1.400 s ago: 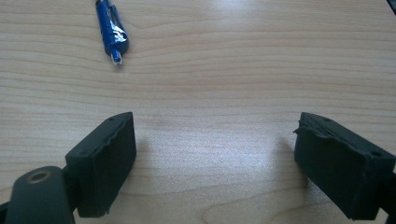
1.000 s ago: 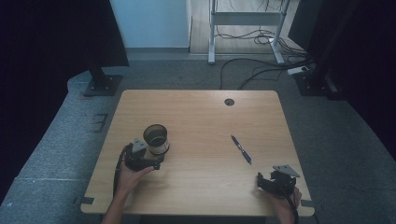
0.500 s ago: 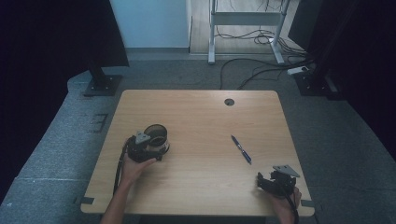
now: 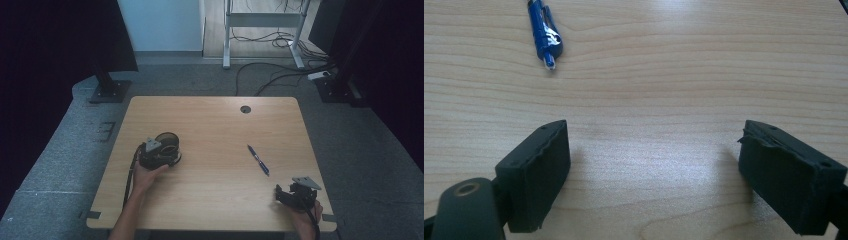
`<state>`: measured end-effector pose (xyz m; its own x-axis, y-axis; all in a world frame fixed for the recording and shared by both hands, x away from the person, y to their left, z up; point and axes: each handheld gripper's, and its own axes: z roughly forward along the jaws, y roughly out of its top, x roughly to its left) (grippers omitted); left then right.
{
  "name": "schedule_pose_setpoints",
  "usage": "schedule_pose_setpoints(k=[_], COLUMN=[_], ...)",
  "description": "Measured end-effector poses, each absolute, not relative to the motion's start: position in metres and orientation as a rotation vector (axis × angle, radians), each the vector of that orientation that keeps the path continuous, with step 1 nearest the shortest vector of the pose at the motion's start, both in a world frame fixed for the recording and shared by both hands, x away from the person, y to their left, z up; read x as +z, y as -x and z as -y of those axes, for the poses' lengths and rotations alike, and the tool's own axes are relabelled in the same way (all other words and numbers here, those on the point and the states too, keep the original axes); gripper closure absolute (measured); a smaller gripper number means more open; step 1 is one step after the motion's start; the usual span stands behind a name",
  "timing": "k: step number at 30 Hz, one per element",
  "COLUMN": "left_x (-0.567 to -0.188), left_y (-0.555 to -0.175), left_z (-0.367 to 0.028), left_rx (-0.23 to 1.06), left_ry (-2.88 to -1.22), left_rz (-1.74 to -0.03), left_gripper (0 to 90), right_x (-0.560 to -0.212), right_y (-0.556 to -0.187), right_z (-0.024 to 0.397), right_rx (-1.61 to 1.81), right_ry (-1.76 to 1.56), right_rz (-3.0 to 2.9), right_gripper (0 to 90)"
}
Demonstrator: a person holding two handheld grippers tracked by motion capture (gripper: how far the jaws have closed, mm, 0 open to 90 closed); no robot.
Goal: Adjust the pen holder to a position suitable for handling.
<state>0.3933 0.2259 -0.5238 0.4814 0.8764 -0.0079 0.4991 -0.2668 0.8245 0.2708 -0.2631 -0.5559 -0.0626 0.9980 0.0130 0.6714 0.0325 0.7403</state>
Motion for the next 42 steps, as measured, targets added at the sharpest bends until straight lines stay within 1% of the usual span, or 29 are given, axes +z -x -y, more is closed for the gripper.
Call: schedule_pose_setpoints(k=[13, 24, 31, 42], left_x=[-0.515, -0.494, -0.482, -0.477], left_y=[-0.383, -0.365, -0.353, -0.346], left_z=[-0.222, -0.221, -0.209, -0.188], left_rx=[0.608, 0.612, 0.582, 0.548], left_ry=[-1.950, -1.903, -1.886, -1.895], left_rz=[-1.079, -1.028, -0.974, -0.916], left_gripper=[10.0, 10.0, 9.9, 9.9], right_x=[-0.556, -0.556, -0.556, -0.556], right_y=[-0.271, -0.271, -0.271, -0.271], right_z=[0.263, 0.263, 0.263, 0.263], right_rx=[0.806, 0.805, 0.805, 0.805], right_ry=[-1.690, -1.690, -1.690, -1.690], right_rz=[-1.788, -1.787, -1.787, -1.786], right_gripper=[12.9, 13.0, 13.1, 13.1])
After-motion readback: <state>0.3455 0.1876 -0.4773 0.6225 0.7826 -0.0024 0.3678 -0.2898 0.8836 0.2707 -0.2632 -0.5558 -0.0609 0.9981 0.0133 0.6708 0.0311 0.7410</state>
